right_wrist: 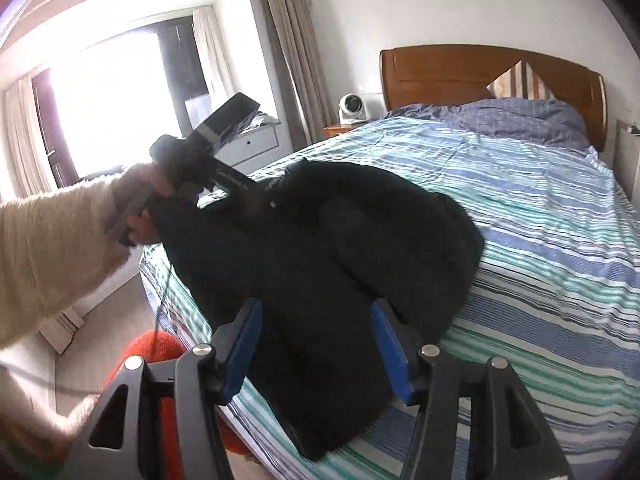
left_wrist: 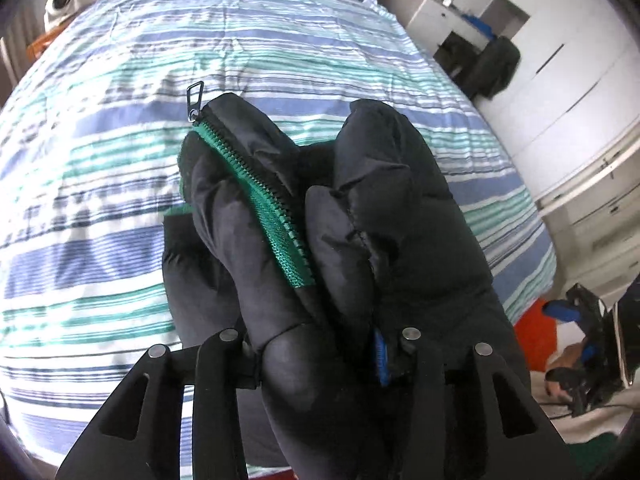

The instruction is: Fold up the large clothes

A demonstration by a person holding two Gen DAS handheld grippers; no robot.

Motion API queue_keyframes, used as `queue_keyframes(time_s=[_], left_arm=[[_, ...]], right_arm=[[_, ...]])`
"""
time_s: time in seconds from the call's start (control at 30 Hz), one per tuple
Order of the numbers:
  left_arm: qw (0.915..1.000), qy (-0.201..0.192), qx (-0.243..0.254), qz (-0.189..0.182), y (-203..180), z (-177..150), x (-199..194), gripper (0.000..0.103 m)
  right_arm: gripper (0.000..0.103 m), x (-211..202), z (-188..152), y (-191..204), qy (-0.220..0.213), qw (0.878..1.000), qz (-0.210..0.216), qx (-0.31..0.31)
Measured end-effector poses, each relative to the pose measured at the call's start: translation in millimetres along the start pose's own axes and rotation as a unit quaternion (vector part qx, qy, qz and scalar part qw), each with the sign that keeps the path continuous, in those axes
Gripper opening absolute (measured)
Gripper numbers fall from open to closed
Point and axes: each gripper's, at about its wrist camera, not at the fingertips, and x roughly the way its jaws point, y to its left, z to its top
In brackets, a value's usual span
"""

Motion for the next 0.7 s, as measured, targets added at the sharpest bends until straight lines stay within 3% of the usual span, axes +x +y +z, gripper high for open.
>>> queue_keyframes(time_s=[0.13, 0.33, 0.5, 0.7], left_arm=[[0.9997, -0.005, -0.011, -0.022, 12.5, -6.4, 6.9, 0.045], [0.9969, -0.006, -0.057, -0.055, 47.5, -24.1, 21.4, 0.047], [0.9933, -0.009, -0.085, -0.079, 67.8, -39.7, 41.9, 0.049], [0.9891, -0.022, -0.106, -0.100, 85.0, -57.0, 64.6, 0.050]], right_arm=[[0.055, 34.6, 12.8, 14.7, 0.014, 1.000, 0.024, 0.000], [0.054, 89.5, -5.9, 5.2, 0.075, 0.993, 0.062, 0.065], [0.054, 116.1, -19.4, 10.5, 0.119, 0.991, 0.034, 0.047], [0.053, 138.0, -30.6, -1.1, 0.148, 0.986, 0.024, 0.070]])
